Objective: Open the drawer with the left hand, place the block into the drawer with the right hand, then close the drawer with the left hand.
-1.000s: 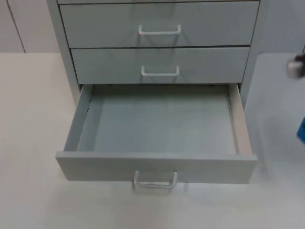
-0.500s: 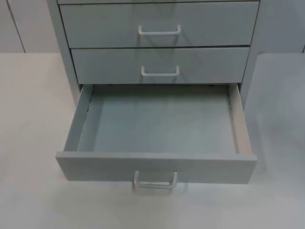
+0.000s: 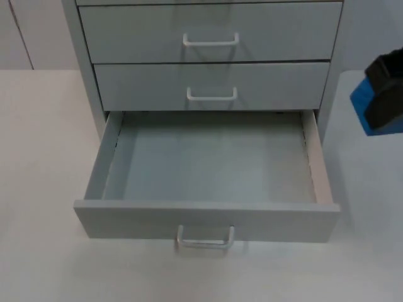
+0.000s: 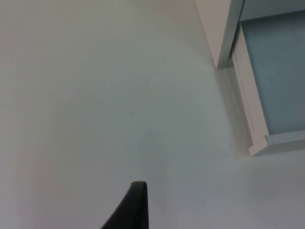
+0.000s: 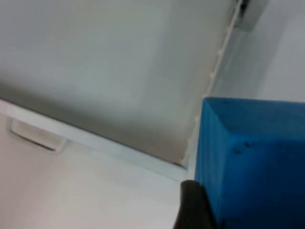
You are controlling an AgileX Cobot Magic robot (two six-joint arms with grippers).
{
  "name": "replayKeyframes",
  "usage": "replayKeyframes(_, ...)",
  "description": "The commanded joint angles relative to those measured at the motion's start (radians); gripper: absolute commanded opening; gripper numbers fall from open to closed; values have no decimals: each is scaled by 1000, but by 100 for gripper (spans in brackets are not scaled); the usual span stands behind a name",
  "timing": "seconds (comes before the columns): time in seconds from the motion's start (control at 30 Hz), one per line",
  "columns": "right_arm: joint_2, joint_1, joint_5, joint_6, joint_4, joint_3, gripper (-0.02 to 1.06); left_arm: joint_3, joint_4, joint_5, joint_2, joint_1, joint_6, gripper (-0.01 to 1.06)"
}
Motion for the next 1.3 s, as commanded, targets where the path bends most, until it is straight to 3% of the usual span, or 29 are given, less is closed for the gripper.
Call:
replayKeyframes(0.0, 45, 52, -13, 65, -35, -35, 0, 2, -17, -2, -5, 2, 2, 103)
replayKeyframes(0.27, 248, 191, -9, 127, -44, -189, 0, 2, -24, -4, -5, 2, 2, 103)
replayKeyframes(0.37, 348, 237, -22, 277, -160, -245, 0, 2, -26, -4, -5, 2, 2, 103)
replayKeyframes(0.4, 348, 237, -22, 277, -160, -245, 0, 2, -26, -4, -5, 2, 2, 103)
replayKeyframes(0.43, 394, 260, -38, 368, -236, -260, 0, 2, -28, -4, -5, 2, 2, 103)
replayKeyframes(0.5, 439, 275, -78, 462, -304, -266, 0, 2, -28, -4, -5, 2, 2, 103)
replayKeyframes(0.83, 579, 276, -185, 674, -453, -266, 0, 2, -30, -4, -5, 2, 2, 103)
replayKeyframes(0.97, 621, 276, -246, 685, -482, -266, 0, 2, -30, -6, -5, 2, 2, 103)
replayKeyframes(1.07, 653, 276, -252, 787, -555, -266, 0, 2, -30, -6, -5, 2, 2, 103)
replayKeyframes(1.27, 671, 276, -253, 847, -601, -266, 9, 2, -30, -6, -5, 2, 2, 103)
